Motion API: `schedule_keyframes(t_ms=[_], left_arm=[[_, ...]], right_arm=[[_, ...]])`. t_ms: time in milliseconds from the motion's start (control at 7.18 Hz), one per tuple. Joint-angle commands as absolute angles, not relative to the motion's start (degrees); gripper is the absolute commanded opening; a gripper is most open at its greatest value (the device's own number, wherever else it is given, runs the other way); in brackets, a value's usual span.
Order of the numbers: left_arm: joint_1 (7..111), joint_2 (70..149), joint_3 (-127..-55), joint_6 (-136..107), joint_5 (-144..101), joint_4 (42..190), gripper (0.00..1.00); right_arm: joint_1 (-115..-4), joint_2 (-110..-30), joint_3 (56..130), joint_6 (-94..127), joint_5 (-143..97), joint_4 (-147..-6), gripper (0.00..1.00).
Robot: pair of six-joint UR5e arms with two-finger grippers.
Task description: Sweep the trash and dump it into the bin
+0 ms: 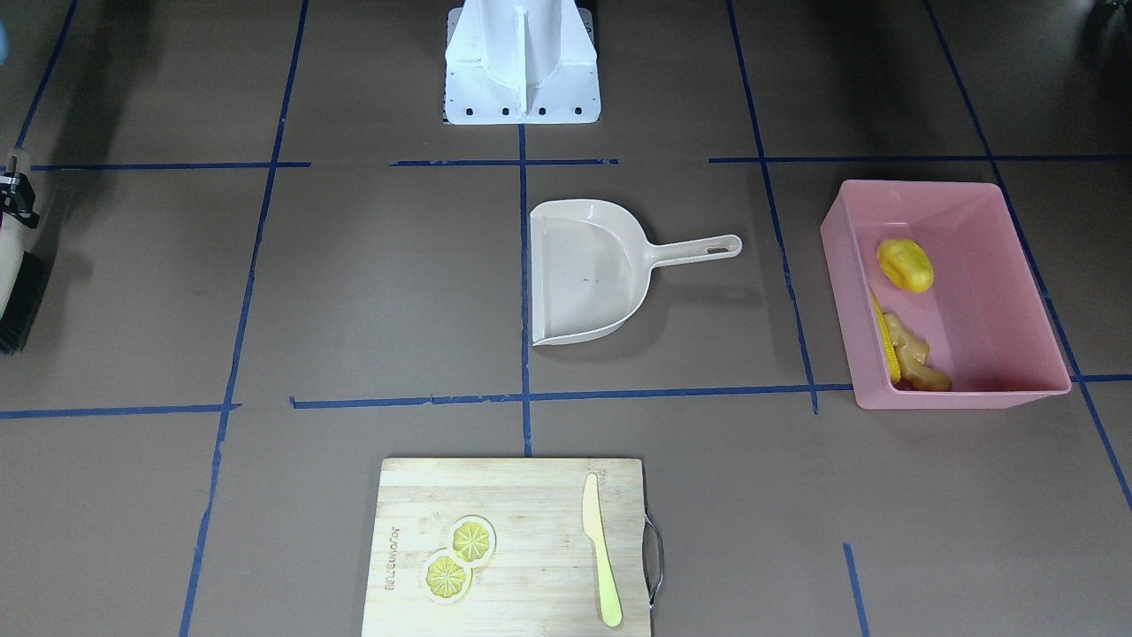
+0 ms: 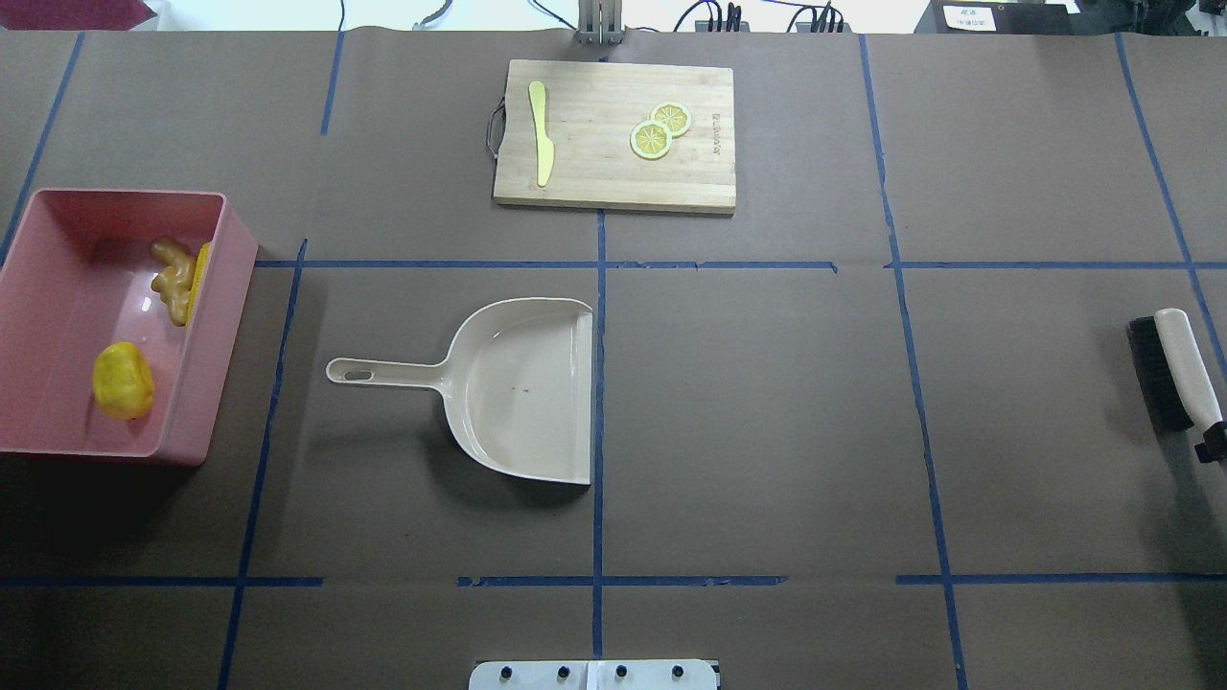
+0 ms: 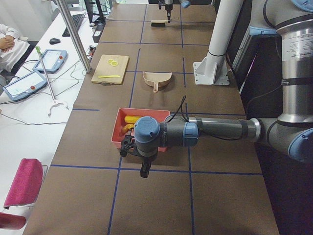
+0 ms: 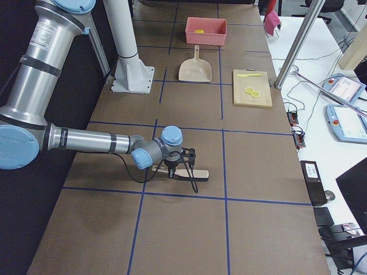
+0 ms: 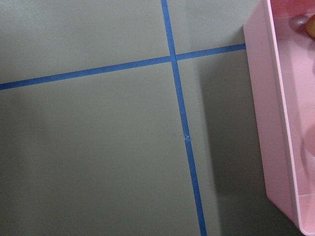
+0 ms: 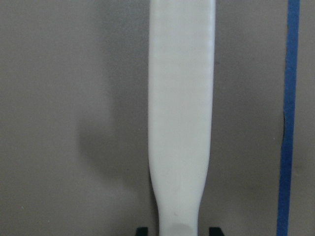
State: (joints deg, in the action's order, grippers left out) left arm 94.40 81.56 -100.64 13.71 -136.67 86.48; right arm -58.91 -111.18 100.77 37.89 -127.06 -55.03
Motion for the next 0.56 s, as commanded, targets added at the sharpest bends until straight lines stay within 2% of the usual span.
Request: schedule_keyframes(t_ms=[0,418], left_arm=[[94.4,81.6,-100.3,13.7,-136.7,86.5,1.00],[94.4,80.5,-100.1,14.2,-136.4,86.5,1.00]], right_arm=[[-60.7,-111.2,101.8,36.8,-127.5,-54.7,1.00],[-72.6,-111.6,102.0,22.1,-135.3,-59.0,1.00]])
